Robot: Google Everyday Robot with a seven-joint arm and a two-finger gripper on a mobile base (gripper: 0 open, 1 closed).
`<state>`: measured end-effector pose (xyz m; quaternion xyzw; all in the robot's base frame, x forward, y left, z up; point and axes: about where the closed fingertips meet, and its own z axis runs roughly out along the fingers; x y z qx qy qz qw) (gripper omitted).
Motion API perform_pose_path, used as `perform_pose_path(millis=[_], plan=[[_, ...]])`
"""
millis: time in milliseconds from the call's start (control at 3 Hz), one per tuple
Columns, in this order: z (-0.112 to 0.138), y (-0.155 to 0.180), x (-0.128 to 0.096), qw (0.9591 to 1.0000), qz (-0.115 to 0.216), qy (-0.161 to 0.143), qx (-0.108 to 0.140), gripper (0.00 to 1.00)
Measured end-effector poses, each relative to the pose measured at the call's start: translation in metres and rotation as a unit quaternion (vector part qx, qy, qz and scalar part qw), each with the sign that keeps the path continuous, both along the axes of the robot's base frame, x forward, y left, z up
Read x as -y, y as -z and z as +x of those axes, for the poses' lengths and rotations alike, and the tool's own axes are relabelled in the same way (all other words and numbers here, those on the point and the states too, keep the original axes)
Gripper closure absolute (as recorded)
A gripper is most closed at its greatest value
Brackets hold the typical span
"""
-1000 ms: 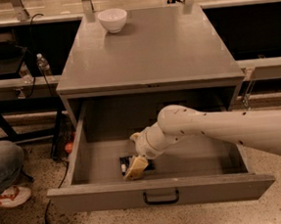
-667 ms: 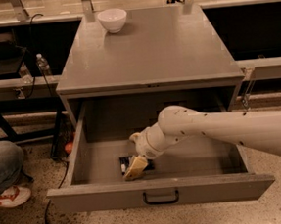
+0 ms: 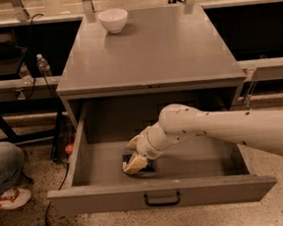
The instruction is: Pick rxbar blueberry from top drawer and place on counter
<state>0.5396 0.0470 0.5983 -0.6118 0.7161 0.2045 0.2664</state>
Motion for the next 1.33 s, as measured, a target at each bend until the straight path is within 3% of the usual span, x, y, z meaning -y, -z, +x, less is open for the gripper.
perform_pose_path(millis=[333,667,1000,1333], plan=[[0.000,-0.004,0.000,1.0000,0.000,0.000,0.000,1.00],[0.000,-0.004,0.000,1.0000,0.000,0.000,0.000,1.00],[0.014,-0.032,0.015,0.9995,0.026,-0.008,0.016,1.00],[0.045,-0.097,0.050,0.9951,0.072,-0.022,0.064,1.00]])
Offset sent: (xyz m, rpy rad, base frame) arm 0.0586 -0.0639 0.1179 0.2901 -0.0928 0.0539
